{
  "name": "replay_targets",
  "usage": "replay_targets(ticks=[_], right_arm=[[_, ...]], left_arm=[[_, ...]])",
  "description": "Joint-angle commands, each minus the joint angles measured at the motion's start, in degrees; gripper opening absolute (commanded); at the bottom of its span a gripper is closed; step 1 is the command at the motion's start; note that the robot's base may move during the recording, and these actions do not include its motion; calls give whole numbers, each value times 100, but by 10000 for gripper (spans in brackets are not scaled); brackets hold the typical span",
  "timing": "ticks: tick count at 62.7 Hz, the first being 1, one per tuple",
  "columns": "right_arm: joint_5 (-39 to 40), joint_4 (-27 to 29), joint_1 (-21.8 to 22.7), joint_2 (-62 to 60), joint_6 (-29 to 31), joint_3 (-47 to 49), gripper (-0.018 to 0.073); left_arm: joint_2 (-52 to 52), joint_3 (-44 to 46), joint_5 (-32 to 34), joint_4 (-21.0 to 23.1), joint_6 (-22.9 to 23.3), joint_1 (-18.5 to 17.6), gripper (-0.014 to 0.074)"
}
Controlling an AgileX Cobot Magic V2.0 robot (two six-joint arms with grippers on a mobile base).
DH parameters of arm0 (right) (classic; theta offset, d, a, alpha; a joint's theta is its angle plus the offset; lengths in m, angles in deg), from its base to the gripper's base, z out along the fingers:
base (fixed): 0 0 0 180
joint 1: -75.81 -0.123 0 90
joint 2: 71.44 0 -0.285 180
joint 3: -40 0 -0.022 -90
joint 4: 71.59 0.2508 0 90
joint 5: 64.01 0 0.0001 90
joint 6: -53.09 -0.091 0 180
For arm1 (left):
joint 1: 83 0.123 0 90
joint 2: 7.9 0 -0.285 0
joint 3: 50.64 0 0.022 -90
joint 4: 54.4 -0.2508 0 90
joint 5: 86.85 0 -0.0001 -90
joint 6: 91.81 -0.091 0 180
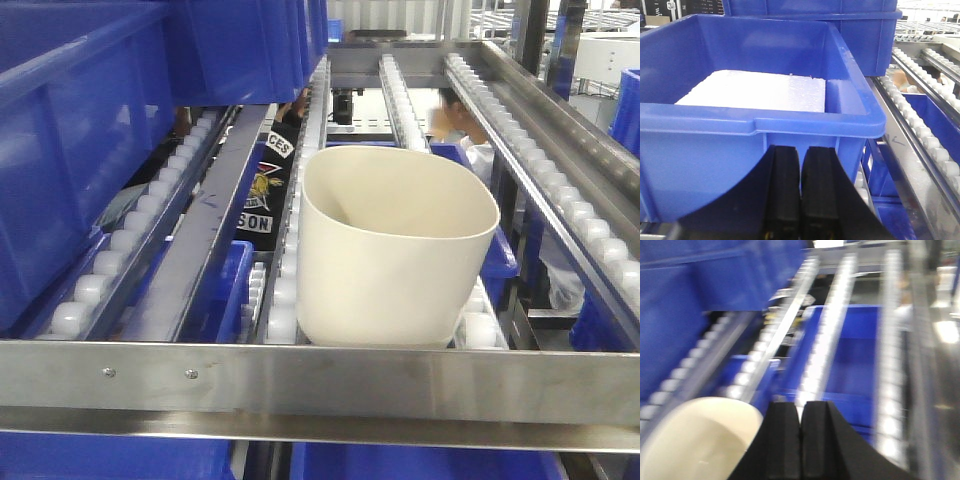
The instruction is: Move white bin to right shelf second layer
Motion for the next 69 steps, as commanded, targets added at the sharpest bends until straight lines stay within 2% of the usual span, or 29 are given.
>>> replay_targets(ticks=[1, 13, 28, 41, 69], right_arm=[[408, 2, 288, -438, 29, -202, 52], [408, 7, 729, -1614, 29, -1230, 52], [413, 27, 881, -2785, 29, -2273, 52], [-226, 27, 963, -3299, 29, -2271, 52], [-234, 27, 963, -3294, 29, -2271, 52]], left_arm=[[18, -211, 493, 53, 56, -32, 85], [18, -211, 493, 53, 56, -32, 85], [18, -211, 493, 53, 56, -32, 85], [18, -211, 493, 53, 56, -32, 85], [18, -211, 493, 53, 56, -32, 85]])
